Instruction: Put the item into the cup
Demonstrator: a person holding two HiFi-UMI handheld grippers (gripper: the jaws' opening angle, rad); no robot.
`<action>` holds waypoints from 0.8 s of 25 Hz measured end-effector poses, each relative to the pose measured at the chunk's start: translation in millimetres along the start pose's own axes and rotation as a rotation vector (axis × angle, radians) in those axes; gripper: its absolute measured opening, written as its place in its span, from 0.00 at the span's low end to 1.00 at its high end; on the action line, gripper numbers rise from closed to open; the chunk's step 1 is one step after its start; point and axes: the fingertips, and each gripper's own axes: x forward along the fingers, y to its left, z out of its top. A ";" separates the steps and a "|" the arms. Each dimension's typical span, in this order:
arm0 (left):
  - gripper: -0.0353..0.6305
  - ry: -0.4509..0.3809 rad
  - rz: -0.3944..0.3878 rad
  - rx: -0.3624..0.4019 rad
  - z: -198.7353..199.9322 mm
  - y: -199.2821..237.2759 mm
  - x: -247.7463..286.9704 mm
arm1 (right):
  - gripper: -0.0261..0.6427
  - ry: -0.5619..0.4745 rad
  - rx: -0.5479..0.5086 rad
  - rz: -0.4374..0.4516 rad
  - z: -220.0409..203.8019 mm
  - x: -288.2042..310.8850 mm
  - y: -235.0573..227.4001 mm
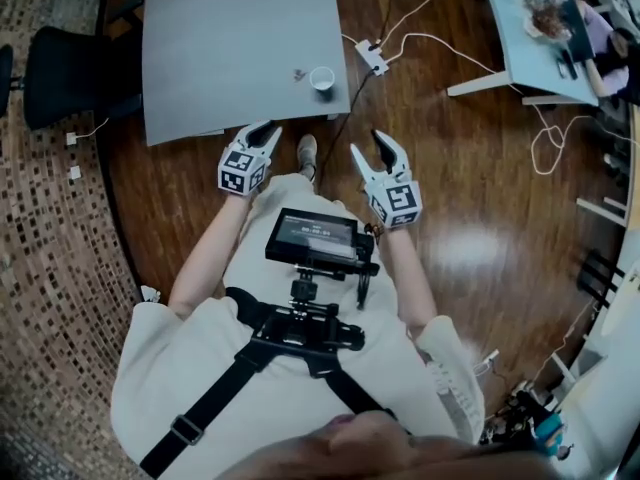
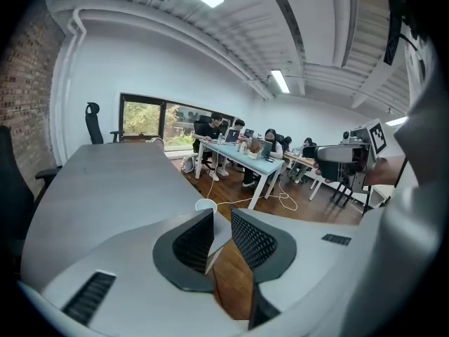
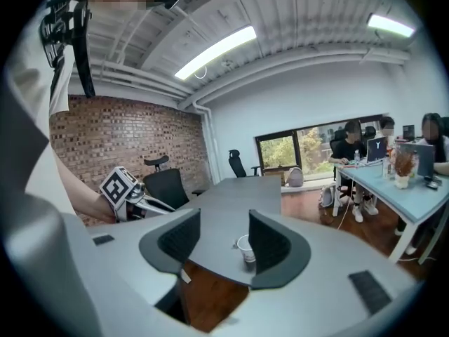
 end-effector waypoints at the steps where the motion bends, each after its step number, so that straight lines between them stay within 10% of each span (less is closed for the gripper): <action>1: 0.18 0.008 -0.011 0.016 2.5 3.9 6.1 | 0.38 0.001 -0.002 -0.005 2.0 4.9 -1.4; 20: 0.18 0.226 -0.191 0.270 7.5 59.4 138.6 | 0.38 0.017 0.040 -0.123 7.0 77.1 -57.1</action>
